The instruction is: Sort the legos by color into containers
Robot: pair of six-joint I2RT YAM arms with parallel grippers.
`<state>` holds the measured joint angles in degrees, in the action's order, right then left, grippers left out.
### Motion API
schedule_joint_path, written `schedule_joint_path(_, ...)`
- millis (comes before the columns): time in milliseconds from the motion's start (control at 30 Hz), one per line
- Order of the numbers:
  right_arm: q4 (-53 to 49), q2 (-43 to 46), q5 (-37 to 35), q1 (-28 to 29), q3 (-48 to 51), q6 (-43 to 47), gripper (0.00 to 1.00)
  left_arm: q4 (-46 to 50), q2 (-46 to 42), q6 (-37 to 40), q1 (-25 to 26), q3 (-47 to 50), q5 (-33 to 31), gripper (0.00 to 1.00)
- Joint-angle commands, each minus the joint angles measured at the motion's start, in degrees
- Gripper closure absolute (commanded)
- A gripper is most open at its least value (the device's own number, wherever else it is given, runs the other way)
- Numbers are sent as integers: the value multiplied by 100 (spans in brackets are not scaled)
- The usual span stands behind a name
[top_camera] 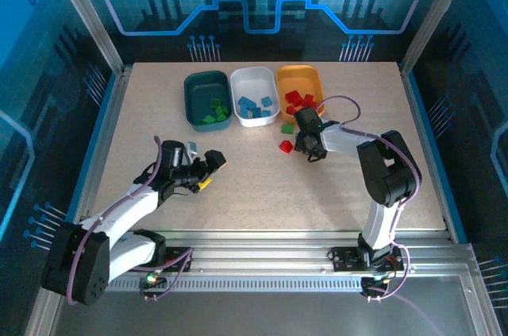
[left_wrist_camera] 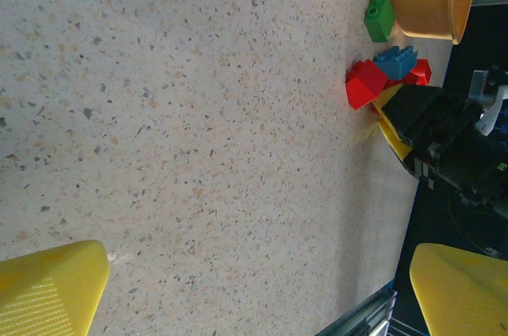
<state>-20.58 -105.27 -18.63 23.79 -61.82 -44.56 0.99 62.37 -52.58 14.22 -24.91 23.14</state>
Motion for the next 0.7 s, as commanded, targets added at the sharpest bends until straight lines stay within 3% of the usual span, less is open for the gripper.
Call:
schedule_joint_path(0, 120, 96, 174, -257, 115, 173, 55, 39, 64, 66, 46, -4, -81, 1)
schedule_joint_path(133, 187, -36, 377, -314, -89, 482, 66, 50, 91, 87, 46, -25, -77, 1)
schedule_joint_path(333, 127, 112, 282, -318, -14, 424, 76, 60, 100, 93, 46, 19, -125, 1)
schedule_joint_path(667, -217, 1500, -2, -100, 699, 309, 79, -99, 282, 72, 54, 12, -82, 1)
